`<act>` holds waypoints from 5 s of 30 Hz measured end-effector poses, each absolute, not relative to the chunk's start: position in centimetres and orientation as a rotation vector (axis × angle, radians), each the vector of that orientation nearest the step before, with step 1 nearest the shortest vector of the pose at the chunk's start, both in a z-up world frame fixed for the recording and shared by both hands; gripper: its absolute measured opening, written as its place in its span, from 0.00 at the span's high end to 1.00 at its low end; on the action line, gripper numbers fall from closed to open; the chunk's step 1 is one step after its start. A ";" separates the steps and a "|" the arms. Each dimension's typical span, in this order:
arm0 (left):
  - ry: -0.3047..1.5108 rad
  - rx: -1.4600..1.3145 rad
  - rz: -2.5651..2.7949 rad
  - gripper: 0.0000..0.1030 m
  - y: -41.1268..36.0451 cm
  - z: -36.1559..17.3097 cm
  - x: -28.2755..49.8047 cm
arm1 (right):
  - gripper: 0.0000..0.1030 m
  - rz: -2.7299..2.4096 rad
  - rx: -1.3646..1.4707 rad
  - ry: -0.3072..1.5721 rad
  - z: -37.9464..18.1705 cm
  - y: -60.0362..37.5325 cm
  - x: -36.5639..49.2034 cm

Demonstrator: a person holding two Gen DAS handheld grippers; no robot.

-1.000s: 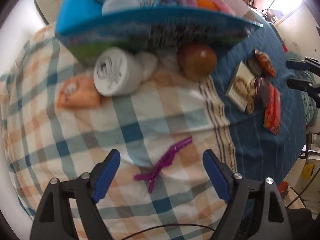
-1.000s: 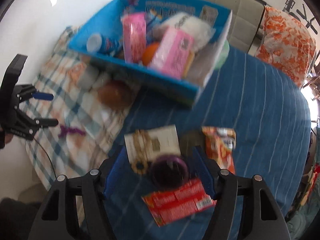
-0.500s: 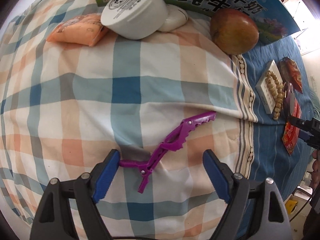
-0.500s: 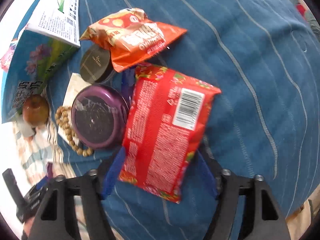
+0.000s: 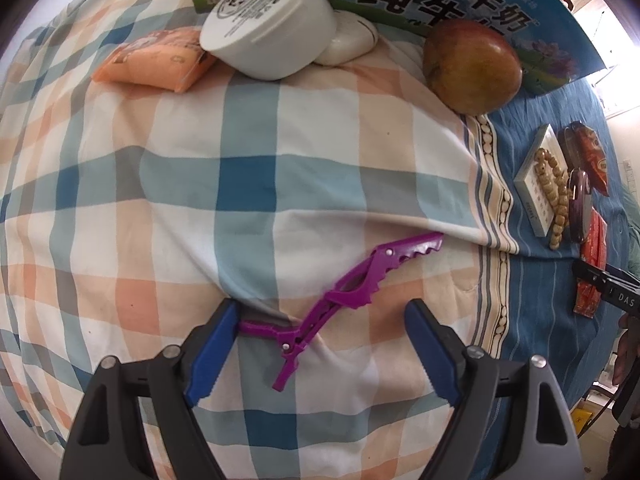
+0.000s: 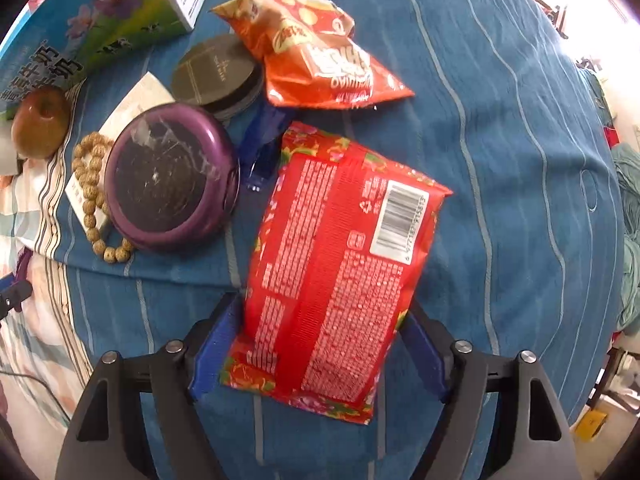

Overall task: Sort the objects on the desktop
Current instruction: 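Grasp the purple hair clip with the left tool while the right tool grasps the red snack bag, then lower the hair clip and red snack bag into the milk box, release both, then grasp the white cream jar with the left tool while the right tool grasps the red apple, then carry the cream jar and apple into the milk box and open both tools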

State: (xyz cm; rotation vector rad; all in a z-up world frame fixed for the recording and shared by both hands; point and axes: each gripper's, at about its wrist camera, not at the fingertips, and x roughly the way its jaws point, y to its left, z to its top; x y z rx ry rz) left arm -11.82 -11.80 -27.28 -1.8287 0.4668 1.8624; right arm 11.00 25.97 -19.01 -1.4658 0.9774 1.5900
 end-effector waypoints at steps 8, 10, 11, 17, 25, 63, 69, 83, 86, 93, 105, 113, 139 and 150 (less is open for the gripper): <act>0.542 -1.786 1.912 0.40 -12.7 -26.8 -10.0 | 0.14 1.531 -1.402 1.013 -19.3 26.7 11.7; 0.528 -1.786 1.919 0.42 -13.2 -26.7 -9.8 | 0.18 1.604 -1.475 0.955 -19.2 26.7 11.8; 0.528 -1.787 1.923 0.44 -13.4 -26.7 -9.6 | 0.24 1.606 -1.472 0.957 -19.0 26.8 11.9; 0.565 -1.757 1.925 0.62 -14.4 -26.1 -7.9 | 0.33 1.666 -1.478 0.928 -18.6 26.6 12.9; 0.457 -1.758 1.921 0.67 -17.8 -23.9 -5.0 | 0.35 1.699 -1.422 0.992 -17.6 25.9 16.4; 0.011 -1.497 2.140 0.67 -0.5 -10.3 -31.5 | 0.36 2.004 -0.897 0.851 -1.6 36.8 -9.3; 0.093 -1.533 2.131 0.67 2.4 -13.3 -32.5 | 0.36 1.992 -0.946 0.834 -2.9 38.0 -11.2; -0.038 -1.518 2.136 0.22 0.8 -12.8 -32.2 | 0.20 1.975 -0.884 0.993 -4.6 38.8 -9.9; -0.111 -1.486 2.142 0.21 -2.4 -10.7 -31.1 | 0.18 1.990 -0.807 1.029 -3.9 38.1 -8.2; -0.036 -1.587 2.176 0.06 -10.0 -13.2 -27.7 | 0.18 2.012 -0.590 1.114 -1.9 33.1 -3.6; -0.028 -1.834 2.060 0.05 -8.9 -23.7 -29.6 | 0.18 2.027 -0.733 1.276 -7.5 28.7 -7.9; 0.063 -1.760 2.075 0.30 -8.1 -23.8 -28.8 | 0.18 1.990 -0.801 1.300 -9.4 29.5 -11.4; 0.298 -1.625 2.122 0.30 -9.8 -20.4 -17.2 | 0.35 1.891 -0.959 1.193 -11.8 26.6 -11.2; 0.190 -1.496 2.179 0.30 -6.5 -13.3 -18.9 | 0.35 1.962 -0.786 1.180 -5.7 26.6 -6.9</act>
